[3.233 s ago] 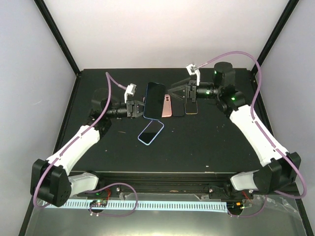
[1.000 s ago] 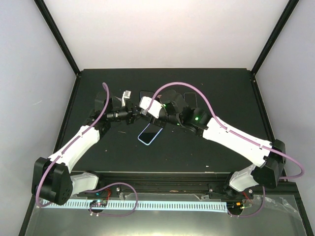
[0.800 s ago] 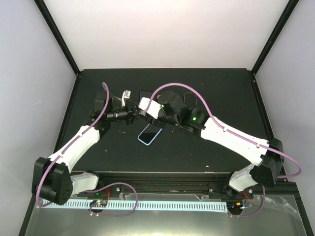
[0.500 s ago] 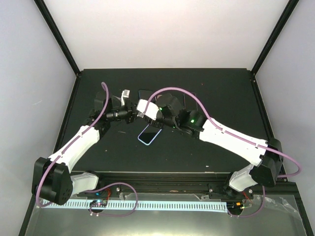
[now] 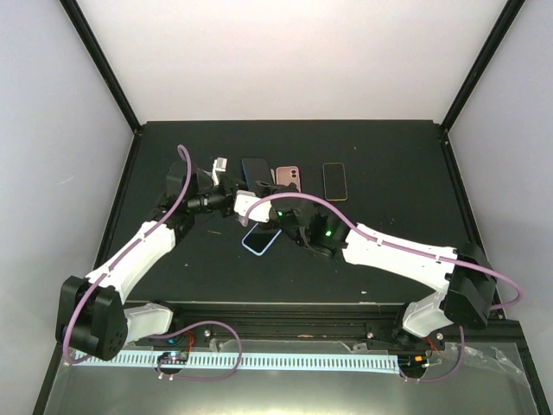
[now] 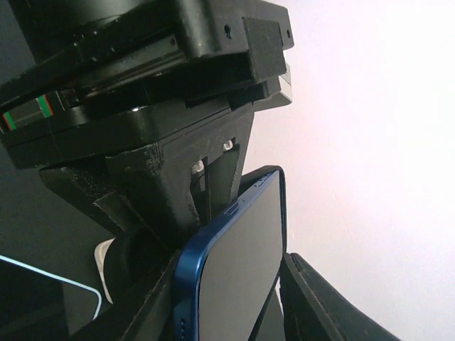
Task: Take the phone out of the phone case
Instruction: Remove the phone case from the phone.
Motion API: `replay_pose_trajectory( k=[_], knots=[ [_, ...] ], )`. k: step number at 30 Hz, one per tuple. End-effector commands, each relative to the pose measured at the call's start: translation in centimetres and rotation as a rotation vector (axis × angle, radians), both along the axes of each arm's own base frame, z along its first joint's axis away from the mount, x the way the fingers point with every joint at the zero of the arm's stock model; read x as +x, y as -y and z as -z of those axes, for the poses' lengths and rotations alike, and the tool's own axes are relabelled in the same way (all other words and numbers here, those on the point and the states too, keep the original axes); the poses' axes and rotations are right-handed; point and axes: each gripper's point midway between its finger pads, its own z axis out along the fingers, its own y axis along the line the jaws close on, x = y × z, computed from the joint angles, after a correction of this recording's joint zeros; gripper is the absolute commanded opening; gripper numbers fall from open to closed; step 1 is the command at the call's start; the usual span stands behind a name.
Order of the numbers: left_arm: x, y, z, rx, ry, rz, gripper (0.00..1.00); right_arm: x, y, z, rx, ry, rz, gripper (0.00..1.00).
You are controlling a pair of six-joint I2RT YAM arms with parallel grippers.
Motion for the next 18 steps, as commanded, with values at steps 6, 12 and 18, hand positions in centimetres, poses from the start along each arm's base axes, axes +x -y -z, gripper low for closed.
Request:
replay_pose_trajectory(
  k=[6, 12, 18],
  knots=[
    [-3.0, 1.4, -3.7, -0.055, 0.119, 0.149, 0.05, 3.2, 2.3, 0.7, -0.084, 0.041, 0.154, 0.25],
    [-2.8, 1.4, -3.3, -0.046, 0.116, 0.138, 0.05, 3.3, 2.7, -1.4, -0.035, 0.006, 0.166, 0.02],
    [-1.9, 0.8, -1.5, 0.004, 0.085, 0.096, 0.04, 2.4, 2.6, -5.6, 0.096, -0.041, 0.146, 0.01]
  ],
)
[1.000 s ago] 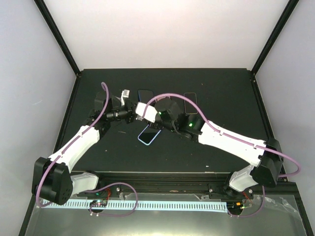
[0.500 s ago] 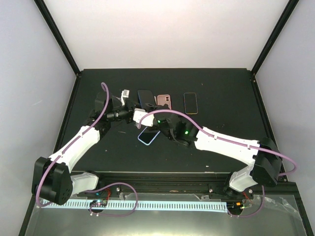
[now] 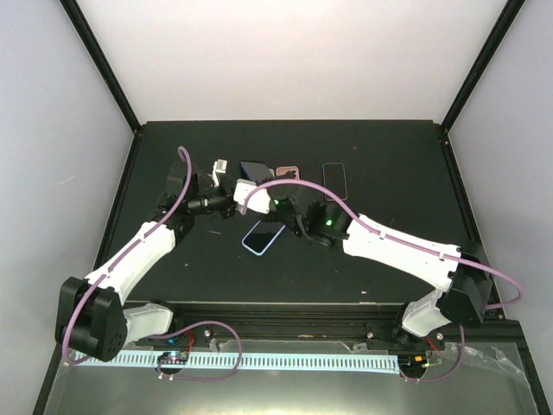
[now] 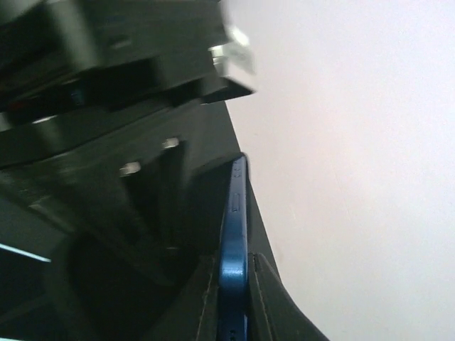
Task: Take the phone out of the phone case
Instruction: Remove the phone case from the phone, then place the phone case at the center of the board.
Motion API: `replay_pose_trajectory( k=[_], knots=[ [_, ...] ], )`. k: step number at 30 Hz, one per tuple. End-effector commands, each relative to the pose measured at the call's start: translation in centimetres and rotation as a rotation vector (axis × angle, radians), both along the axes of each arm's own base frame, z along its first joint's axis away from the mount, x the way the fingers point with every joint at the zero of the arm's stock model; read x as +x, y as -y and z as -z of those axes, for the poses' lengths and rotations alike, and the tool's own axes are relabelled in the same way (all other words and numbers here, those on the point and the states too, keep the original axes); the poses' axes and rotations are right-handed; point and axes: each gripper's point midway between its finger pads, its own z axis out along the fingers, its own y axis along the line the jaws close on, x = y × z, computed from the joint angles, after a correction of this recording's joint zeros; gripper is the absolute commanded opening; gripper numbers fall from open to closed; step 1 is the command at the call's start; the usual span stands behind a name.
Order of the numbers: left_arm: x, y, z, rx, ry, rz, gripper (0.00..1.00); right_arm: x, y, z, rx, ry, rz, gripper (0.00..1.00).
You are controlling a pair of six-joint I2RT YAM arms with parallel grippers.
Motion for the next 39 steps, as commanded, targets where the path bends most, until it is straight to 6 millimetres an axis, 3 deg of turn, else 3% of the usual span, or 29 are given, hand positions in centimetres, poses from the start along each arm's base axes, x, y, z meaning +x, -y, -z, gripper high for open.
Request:
replay_pose_trajectory(
  k=[1, 9, 16, 22, 27, 39],
  knots=[
    [-1.7, 0.6, -1.3, 0.017, 0.107, 0.101, 0.03, 1.5, 2.3, -5.3, 0.139, 0.007, 0.103, 0.01],
    [0.2, -1.5, 1.0, 0.108, 0.075, 0.009, 0.01, 0.3, 3.4, -7.9, 0.202, 0.003, 0.080, 0.01],
    [1.0, -2.3, 1.5, 0.167, 0.106, -0.012, 0.02, -0.4, 4.6, -9.0, 0.220, 0.007, 0.071, 0.01],
    [2.1, -4.4, 2.7, 0.291, 0.156, -0.045, 0.02, -0.2, 6.4, -9.9, 0.246, 0.004, 0.093, 0.01],
    [2.9, -5.6, 3.7, 0.395, 0.238, 0.018, 0.02, 0.4, 7.9, -9.9, 0.255, 0.004, 0.122, 0.01],
    [6.3, -8.3, 9.1, 0.452, 0.167, 0.073, 0.02, 1.4, 9.6, -9.3, 0.269, -0.025, 0.163, 0.01]
  ],
)
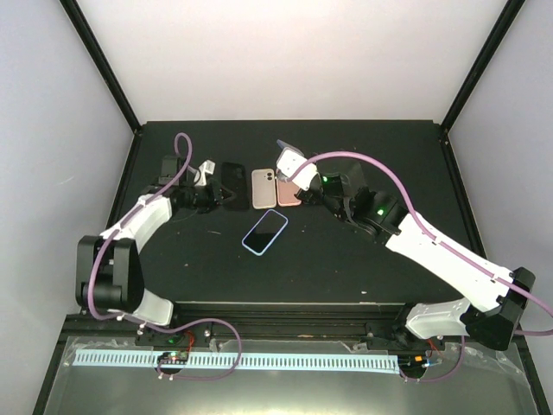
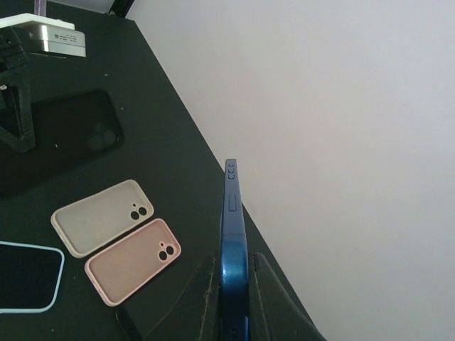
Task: Take the phone out of the phone case
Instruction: Place the phone case at the center of the board.
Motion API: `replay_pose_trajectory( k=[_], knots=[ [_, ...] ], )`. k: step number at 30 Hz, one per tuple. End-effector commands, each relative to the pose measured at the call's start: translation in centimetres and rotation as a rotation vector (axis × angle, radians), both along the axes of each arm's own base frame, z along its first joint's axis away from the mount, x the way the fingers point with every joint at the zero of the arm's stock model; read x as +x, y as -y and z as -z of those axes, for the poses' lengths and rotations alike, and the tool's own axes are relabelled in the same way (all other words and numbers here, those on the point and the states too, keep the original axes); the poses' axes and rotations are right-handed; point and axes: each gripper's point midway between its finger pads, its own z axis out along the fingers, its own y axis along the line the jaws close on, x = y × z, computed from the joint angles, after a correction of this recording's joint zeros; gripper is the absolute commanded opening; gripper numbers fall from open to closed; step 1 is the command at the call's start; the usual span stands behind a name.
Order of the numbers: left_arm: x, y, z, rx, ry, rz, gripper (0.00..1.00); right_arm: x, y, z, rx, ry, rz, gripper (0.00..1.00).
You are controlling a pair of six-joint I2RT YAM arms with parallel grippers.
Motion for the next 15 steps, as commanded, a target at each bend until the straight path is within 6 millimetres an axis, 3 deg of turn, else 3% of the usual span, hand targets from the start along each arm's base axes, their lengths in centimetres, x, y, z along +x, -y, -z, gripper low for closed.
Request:
replay_pose_trajectory(
  k=[1, 5, 11, 15],
  knots=[
    [1.7, -0.5, -0.1, 0.018, 0.049, 0.060, 0.02, 0.1, 0.7, -1.9, 0.076, 0.028, 0.013, 0.01],
    [3.1, -0.8, 1.3, 0.052, 0.026, 0.086, 0.02, 0.2, 0.8, -1.5, 0.071, 0.021, 0.017, 0.01],
    [4.5, -1.6, 5.0, 0.113, -0.056, 0.079, 0.02, 0.5, 0.9, -1.5, 0.081, 0.007, 0.023, 0.01],
    [5.9, -1.8, 5.9, 0.133, -0.062, 0.072, 0.01, 0.5, 0.9, -1.4, 0.083, -0.001, 0.017, 0.01]
  ],
)
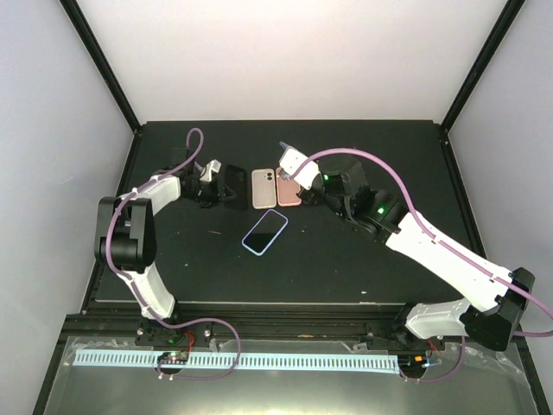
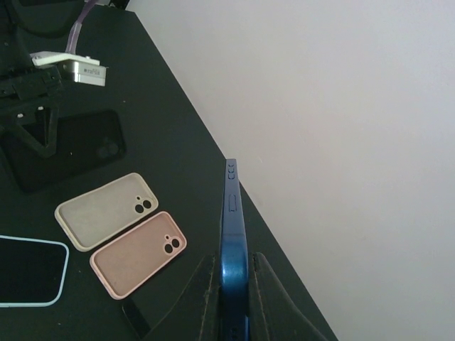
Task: Take the phone out of the phone case
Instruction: Place the phone case at the center of the board.
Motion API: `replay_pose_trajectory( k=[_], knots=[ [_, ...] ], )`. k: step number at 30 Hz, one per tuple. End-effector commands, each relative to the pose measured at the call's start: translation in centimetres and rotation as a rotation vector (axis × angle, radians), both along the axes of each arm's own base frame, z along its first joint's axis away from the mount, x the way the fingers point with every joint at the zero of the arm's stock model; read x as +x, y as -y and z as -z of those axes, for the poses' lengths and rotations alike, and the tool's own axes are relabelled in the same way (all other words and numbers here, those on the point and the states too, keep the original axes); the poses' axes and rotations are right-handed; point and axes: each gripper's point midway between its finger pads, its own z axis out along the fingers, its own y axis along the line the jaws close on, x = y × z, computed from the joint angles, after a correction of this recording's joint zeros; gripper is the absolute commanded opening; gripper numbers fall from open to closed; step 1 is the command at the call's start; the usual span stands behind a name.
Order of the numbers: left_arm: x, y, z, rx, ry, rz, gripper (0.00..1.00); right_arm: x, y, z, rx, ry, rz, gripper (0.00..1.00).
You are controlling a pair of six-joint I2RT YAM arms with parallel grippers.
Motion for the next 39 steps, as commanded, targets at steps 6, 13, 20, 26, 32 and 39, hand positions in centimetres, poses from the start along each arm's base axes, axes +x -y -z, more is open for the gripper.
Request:
replay_pose_trajectory(
  k=[6, 13, 20, 26, 32, 39],
  knots=[
    [3.2, -0.6, 1.7, 0.055, 0.006, 0.019, 0.02, 0.0, 0.1, -2.0, 0.069, 0.027, -0.005, 0.01],
    [3.9, -0.6, 3.7, 0.062, -0.032, 0.028, 0.02, 0.2, 0.1, -1.9, 0.074, 0.017, -0.004, 0.01],
    [4.2, -0.9, 5.4, 0.081, -0.063, 0.015, 0.07, 0.3, -0.1, -1.7, 0.074, 0.010, -0.009, 0.01],
    [4.3, -0.6, 6.9, 0.080, -0.103, 0.022, 0.11, 0.2, -0.2, -1.6, 0.072, 0.007, -0.015, 0.01],
    [4.0, -0.5, 7.6, 0.098, -0.125, 0.018, 0.17, 0.3, -0.2, -1.6, 0.070, 0.007, -0.015, 0.01],
    [4.1, -2.8, 7.5, 0.237, -0.108, -0.058, 0.42, 0.2, -0.3, -1.6, 0.071, 0.006, -0.020, 0.01]
  ],
)
